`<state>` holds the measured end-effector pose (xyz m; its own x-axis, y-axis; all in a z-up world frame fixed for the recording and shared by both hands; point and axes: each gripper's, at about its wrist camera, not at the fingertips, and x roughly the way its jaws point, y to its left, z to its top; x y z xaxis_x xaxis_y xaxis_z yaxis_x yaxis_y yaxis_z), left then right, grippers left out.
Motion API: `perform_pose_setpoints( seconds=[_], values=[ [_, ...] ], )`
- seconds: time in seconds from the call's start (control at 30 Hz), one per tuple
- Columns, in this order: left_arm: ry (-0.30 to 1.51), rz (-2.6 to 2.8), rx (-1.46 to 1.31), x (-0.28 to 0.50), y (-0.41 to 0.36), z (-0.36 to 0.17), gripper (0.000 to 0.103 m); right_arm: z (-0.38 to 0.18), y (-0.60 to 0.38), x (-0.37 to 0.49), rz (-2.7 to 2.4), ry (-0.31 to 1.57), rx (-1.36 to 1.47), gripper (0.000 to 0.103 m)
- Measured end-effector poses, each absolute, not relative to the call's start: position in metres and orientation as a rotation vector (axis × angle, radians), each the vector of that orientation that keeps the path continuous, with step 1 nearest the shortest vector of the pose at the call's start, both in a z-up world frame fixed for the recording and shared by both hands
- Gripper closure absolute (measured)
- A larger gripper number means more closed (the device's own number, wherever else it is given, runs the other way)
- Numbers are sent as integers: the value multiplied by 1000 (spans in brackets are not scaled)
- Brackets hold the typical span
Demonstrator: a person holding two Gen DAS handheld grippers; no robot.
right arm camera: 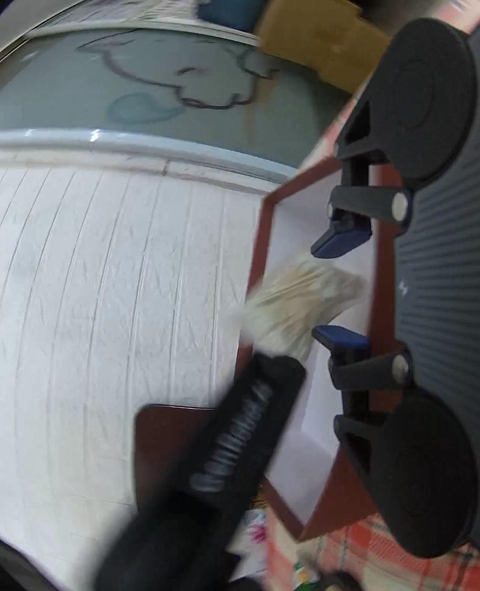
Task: Organize objects
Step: 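Carry the swab bag into the brown box and open both grippers, then grasp the blue tape roll with both grippers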
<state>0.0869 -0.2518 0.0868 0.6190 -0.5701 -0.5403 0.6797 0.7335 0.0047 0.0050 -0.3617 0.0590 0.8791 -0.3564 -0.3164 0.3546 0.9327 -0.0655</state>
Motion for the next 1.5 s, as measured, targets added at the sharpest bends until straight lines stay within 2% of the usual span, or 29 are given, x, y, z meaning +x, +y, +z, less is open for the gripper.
perform_pose_setpoints(
  seconds=[0.13, 0.27, 0.6, 0.8, 0.9, 0.97, 1.07, 1.17, 1.27, 1.3, 1.37, 1.4, 1.5],
  values=[
    [495, -697, 225, 63, -221, 80, 41, 45, -349, -29, -378, 235, 17, 58],
    [430, -672, 250, 42, -185, 81, 41, 26, -336, -29, -268, 294, 80, 58],
    [729, -349, 154, 52, -18, 4, 42, 6, -254, 6, 31, 561, 71, 58],
    [688, -149, 0, 54, 73, -7, 42, 9, -189, 27, 207, 617, -16, 58],
    [639, -193, -75, 59, 84, -11, 42, 10, -150, 43, 324, 636, -53, 58],
    [611, -199, -45, 57, 77, -14, 38, 10, -122, 55, 407, 639, -85, 57],
    [597, -207, -31, 56, 74, -16, 35, 4, -87, 73, 453, 645, -143, 53],
    [589, -222, -68, 52, 82, -19, 34, -6, -71, 91, 433, 658, -153, 47],
    [585, -218, -54, 48, 81, -21, 33, -5, -73, 96, 431, 670, -124, 48],
    [585, -218, -50, 49, 80, -21, 33, -4, -75, 92, 425, 670, -130, 51],
    [585, -221, -50, 49, 80, -21, 33, -4, -82, 79, 415, 670, -139, 72],
    [586, -221, -50, 49, 81, -21, 33, -4, -88, 69, 405, 670, -140, 86],
    [610, -216, -32, 46, 76, -16, 34, -5, -111, 34, 355, 658, -168, 86]
  ],
)
